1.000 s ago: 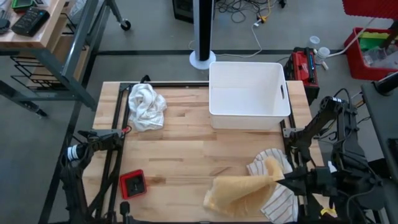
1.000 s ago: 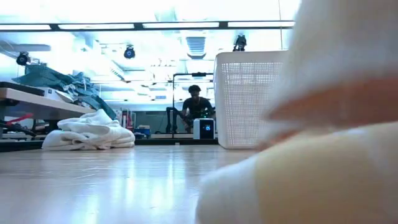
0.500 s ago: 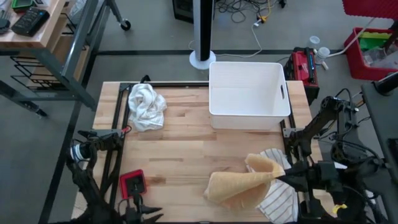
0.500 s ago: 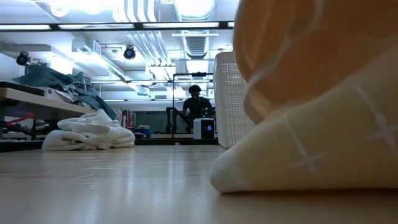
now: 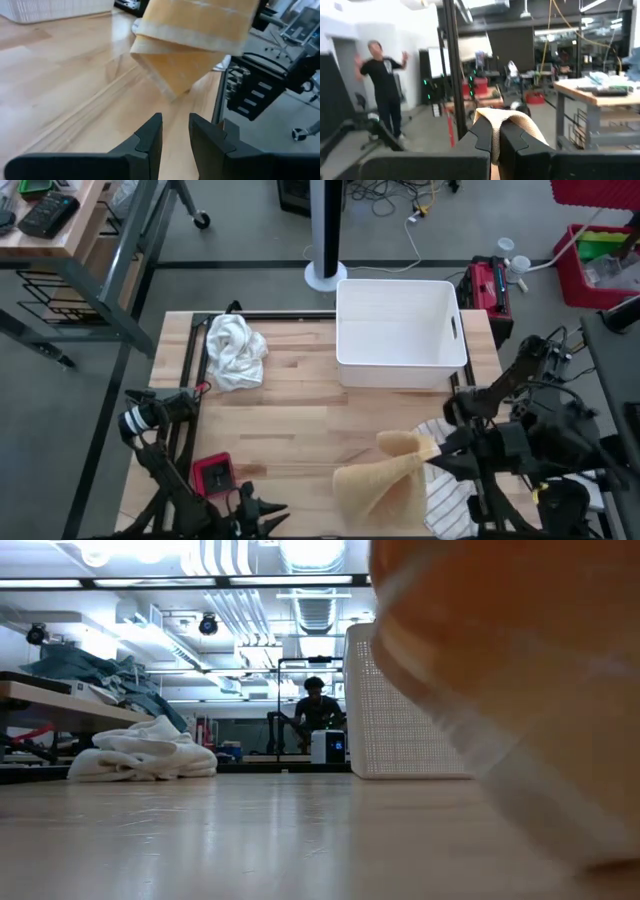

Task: Fold towel
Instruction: Fold the yellow kitchen towel

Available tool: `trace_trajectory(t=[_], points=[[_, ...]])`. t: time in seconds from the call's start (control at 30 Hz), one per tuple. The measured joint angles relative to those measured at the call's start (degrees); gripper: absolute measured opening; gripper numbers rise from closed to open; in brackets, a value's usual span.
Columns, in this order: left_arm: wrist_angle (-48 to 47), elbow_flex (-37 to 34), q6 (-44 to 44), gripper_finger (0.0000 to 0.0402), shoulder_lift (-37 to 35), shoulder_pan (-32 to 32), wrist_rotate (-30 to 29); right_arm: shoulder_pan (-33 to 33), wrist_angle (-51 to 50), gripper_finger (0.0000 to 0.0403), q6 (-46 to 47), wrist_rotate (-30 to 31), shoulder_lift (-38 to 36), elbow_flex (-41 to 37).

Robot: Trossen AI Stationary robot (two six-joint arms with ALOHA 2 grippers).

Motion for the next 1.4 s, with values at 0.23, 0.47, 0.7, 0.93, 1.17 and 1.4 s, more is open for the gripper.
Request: trace_trajectory(t=[0.23,0.47,0.7,0.93,1.17,1.4], points=[[4.1,4.7,12.4,0.0087,-0.1,3.5,-6.0,-5.5,5.9,0.0000,-0.2,-7.6,0.0,0.0],[4.2,8.0,13.2,0.0087,-0.1,8.0,-5.6,-7.3,6.1,0.0000,0.5,-11.0,0.0,0.0],[7.6,4.4,5.1,0.0092,-0.1,10.2,-1.6,-7.3,6.0,0.0000,0.3,-11.1,0.0,0.0],[26.3,-1.6,9.2,0.0131,-0.1,10.7,-2.2,-7.3,5.5,0.0000,-0.2,-11.1,0.0,0.0],[39.9,-5.6,16.6,0.0161,-0.1,12.6,1.0,-7.3,6.1,0.0000,-0.1,-11.1,0.0,0.0],[42.4,-3.8,22.5,0.0174,-0.1,14.5,6.1,-8.3,10.2,0.0000,-3.4,-12.5,0.0,0.0]])
